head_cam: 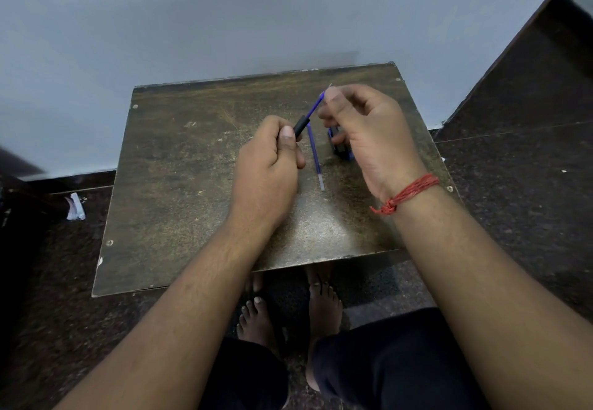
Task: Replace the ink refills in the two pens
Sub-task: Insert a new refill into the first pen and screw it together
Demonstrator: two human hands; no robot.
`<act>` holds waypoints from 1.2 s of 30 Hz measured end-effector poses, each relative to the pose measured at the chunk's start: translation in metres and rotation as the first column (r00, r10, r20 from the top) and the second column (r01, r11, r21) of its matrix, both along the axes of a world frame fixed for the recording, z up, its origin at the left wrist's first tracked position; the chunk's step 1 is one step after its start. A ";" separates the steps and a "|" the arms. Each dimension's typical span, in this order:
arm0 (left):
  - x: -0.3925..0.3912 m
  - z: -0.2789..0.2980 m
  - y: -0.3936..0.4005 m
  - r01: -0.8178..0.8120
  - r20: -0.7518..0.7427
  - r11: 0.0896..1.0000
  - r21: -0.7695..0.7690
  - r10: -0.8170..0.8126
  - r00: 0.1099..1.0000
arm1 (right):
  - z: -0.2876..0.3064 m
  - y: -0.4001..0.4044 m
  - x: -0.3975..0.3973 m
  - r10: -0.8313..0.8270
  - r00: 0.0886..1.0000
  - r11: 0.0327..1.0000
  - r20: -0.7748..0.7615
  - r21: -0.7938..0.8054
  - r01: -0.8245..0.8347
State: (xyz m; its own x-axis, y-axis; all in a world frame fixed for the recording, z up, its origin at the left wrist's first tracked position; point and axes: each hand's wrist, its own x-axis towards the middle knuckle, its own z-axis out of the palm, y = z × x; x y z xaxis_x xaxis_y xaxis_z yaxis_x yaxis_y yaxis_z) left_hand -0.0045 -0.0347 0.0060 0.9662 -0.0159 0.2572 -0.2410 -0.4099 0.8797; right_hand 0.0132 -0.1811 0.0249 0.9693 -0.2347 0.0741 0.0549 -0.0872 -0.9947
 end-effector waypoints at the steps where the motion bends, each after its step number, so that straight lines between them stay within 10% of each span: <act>1: 0.000 0.000 0.000 -0.004 0.001 1.000 -0.008 0.004 1.000 | 0.000 -0.005 0.001 -0.056 0.998 0.998 0.014 -0.039 0.056; 5: 0.000 0.001 0.001 -0.007 -0.018 1.000 -0.020 0.006 1.000 | 0.001 -0.030 0.002 -0.235 0.971 0.874 0.039 -0.430 0.229; 10: 0.000 0.001 0.000 -0.009 -0.014 1.000 -0.013 0.009 1.000 | -0.003 -0.031 0.000 -0.128 0.984 0.630 -0.125 -0.776 -0.017; 21: 0.001 -0.001 0.001 -0.019 0.002 1.000 -0.014 0.019 1.000 | -0.001 -0.016 0.001 -0.134 0.952 0.423 -0.275 -0.885 -0.196; 26: 0.002 -0.001 0.001 -0.018 0.004 1.000 -0.009 0.018 1.000 | 0.005 -0.015 0.000 -0.160 0.981 0.668 -0.114 -0.744 0.022; 30: 0.002 -0.002 0.002 -0.013 0.002 1.000 0.009 0.013 1.000 | 0.008 -0.013 0.000 -0.199 0.979 0.951 -0.043 -0.251 0.182; 36: 0.001 -0.004 0.001 0.005 -0.005 0.999 0.042 -0.005 1.000 | 0.005 -0.012 0.002 -0.200 0.975 0.951 -0.096 0.221 0.217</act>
State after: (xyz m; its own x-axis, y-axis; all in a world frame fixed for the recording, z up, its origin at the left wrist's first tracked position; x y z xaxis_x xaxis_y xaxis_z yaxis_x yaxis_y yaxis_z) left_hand -0.0031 -0.0340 0.0024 0.9673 -0.0315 0.2518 -0.2392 -0.4453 0.8629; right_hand 0.0150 -0.1927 0.0300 0.8978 -0.4344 -0.0729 -0.0122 0.1410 -0.9899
